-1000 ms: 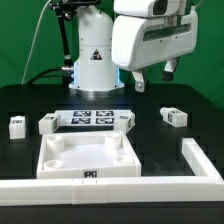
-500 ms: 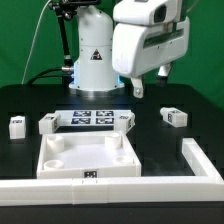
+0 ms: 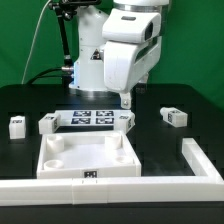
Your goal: Assemble one leg
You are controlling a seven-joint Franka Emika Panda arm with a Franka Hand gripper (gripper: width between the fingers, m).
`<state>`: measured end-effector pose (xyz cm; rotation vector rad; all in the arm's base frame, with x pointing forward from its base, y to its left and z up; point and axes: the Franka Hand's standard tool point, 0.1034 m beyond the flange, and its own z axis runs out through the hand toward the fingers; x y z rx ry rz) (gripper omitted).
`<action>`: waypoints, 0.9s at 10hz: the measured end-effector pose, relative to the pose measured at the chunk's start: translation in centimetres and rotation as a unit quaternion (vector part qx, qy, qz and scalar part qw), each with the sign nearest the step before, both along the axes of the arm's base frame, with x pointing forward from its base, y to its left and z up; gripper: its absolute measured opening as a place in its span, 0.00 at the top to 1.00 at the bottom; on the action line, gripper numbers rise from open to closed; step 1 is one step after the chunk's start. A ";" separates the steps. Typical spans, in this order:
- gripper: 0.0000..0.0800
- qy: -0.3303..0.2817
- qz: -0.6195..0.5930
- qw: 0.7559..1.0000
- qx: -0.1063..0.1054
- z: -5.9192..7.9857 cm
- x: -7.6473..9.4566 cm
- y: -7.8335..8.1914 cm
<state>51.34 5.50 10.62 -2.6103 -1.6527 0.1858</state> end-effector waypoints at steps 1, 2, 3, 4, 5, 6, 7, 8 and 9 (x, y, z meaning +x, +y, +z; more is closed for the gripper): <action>0.19 0.000 0.000 1.000 0.000 0.0 0.0 0.0; 0.19 0.000 0.000 1.000 0.000 0.0 0.0 0.0; 0.19 0.000 0.000 1.000 0.000 0.0 0.0 0.0; 0.19 0.001 0.001 1.000 0.000 -0.1 -0.1 -0.1; 0.19 -0.004 0.040 0.999 0.006 -0.5 -0.3 -0.6; 0.19 -0.001 0.076 0.997 0.010 -1.1 -1.0 -1.2; 0.19 0.004 0.108 0.994 0.011 -1.4 -1.3 -1.8; 0.19 0.010 0.138 0.990 0.016 -1.7 -1.5 -2.4; 0.19 0.013 0.162 0.986 0.024 -2.4 -1.6 -3.5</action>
Offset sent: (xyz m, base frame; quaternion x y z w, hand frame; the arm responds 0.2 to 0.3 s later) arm 0.0000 0.0000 0.0000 0.0000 0.0000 0.0000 1.0000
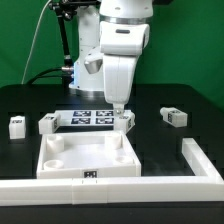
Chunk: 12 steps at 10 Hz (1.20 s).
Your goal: Assemble one leg
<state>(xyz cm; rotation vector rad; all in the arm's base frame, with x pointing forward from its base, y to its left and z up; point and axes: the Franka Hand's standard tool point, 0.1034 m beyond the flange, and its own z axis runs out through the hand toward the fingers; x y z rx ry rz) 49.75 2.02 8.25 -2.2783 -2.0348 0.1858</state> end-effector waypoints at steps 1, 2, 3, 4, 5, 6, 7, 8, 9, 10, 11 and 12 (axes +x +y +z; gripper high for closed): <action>0.19 0.005 -0.001 1.000 0.002 -0.7 -0.2 -1.4; 0.19 0.004 -0.015 1.000 -0.002 -0.5 -0.1 -1.1; 0.19 0.003 -0.012 1.000 -0.001 -0.5 -0.1 -0.9; 0.19 0.004 -0.013 1.000 -0.001 -0.6 -0.2 -1.0; 0.19 0.004 -0.014 1.000 -0.001 -0.6 -0.2 -1.1; 0.19 -0.014 0.041 0.999 0.012 -1.2 -0.1 -1.8; 0.19 -0.034 0.072 0.997 0.019 -2.2 -0.5 -2.9; 0.19 -0.068 0.079 0.994 0.022 -2.9 -0.9 -3.7; 0.19 -0.071 0.087 0.993 0.024 -3.5 -1.4 -4.6; 0.19 -0.069 0.086 0.994 0.025 -4.1 -1.4 -5.5; 0.19 -0.065 0.080 0.994 0.026 -4.6 -1.7 -6.0; 0.19 -0.059 0.076 0.995 0.028 -5.3 -2.1 -6.1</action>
Offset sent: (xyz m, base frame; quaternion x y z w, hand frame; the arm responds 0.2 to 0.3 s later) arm 0.0000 0.0000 0.0000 0.0000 0.0000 0.0000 1.0000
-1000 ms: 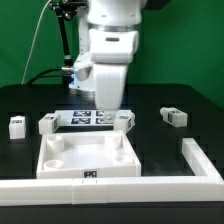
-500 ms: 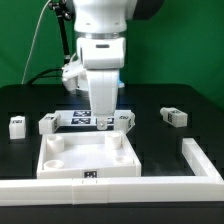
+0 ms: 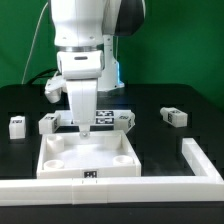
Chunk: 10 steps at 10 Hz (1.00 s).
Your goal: Assemble one leg
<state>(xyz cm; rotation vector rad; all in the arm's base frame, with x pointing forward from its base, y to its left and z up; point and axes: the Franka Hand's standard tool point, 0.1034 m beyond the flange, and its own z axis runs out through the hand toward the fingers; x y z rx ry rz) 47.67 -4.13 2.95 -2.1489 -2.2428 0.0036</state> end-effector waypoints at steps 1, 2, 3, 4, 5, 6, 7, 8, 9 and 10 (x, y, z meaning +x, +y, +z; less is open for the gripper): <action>0.19 0.005 -0.006 1.000 0.001 -0.5 -0.3 0.2; 0.19 0.006 -0.013 1.000 0.000 -0.6 -0.3 0.7; 0.19 0.009 -0.014 1.000 0.000 -0.9 -0.4 1.3; 0.19 0.011 -0.013 1.000 0.001 -1.6 -0.7 1.5; 0.19 0.015 -0.014 1.000 0.002 -2.0 -0.9 1.5; 0.19 0.015 -0.014 1.000 0.002 -1.9 -0.9 1.5; 0.30 0.016 -0.016 1.000 0.002 -1.9 -0.9 1.5; 0.30 0.016 -0.016 1.000 0.002 -1.9 -0.9 1.5; 0.51 0.016 -0.016 1.000 0.002 -2.0 -0.9 1.4; 0.74 0.016 -0.016 1.000 0.002 -2.0 -0.9 1.4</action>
Offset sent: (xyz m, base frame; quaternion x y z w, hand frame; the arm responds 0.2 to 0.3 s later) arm 0.0020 0.0085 -0.0239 -0.0097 -0.0172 -0.0039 0.9998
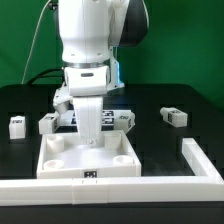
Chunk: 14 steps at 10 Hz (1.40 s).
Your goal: Assemble one leg
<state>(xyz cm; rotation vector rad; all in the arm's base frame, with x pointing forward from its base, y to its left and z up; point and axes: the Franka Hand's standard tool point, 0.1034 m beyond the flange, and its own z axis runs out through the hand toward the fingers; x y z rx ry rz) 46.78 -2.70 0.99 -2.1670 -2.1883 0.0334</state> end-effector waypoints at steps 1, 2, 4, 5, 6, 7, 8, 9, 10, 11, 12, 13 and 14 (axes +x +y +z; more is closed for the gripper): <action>0.90 0.000 0.000 1.000 0.000 0.0 0.0 0.0; 0.90 -0.004 0.000 1.000 0.000 0.1 0.2 0.0; 0.92 -0.005 -0.001 1.000 0.000 0.1 0.2 0.0; 0.92 -0.005 -0.001 1.000 0.000 0.1 0.2 0.0; 0.92 -0.005 -0.001 1.000 0.000 0.1 0.2 0.0; 0.92 -0.005 -0.001 1.000 0.000 0.1 0.2 0.0; 0.92 -0.005 -0.001 1.000 0.000 0.1 0.2 0.0; 0.92 -0.005 -0.001 1.000 0.000 0.1 0.2 0.0; 0.92 -0.005 -0.001 1.000 0.000 0.1 0.2 0.0; 0.92 -0.005 -0.020 1.000 0.001 0.1 0.3 1.0; 0.92 -0.005 -0.024 1.000 0.003 0.0 0.4 2.5; 0.92 -0.009 -0.022 1.000 0.006 0.0 0.6 4.1; 0.92 -0.011 -0.028 1.000 0.008 0.0 0.9 5.6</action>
Offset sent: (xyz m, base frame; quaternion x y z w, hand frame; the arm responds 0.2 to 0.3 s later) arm 0.0000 0.0000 0.0000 0.0000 0.0000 0.0000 1.0000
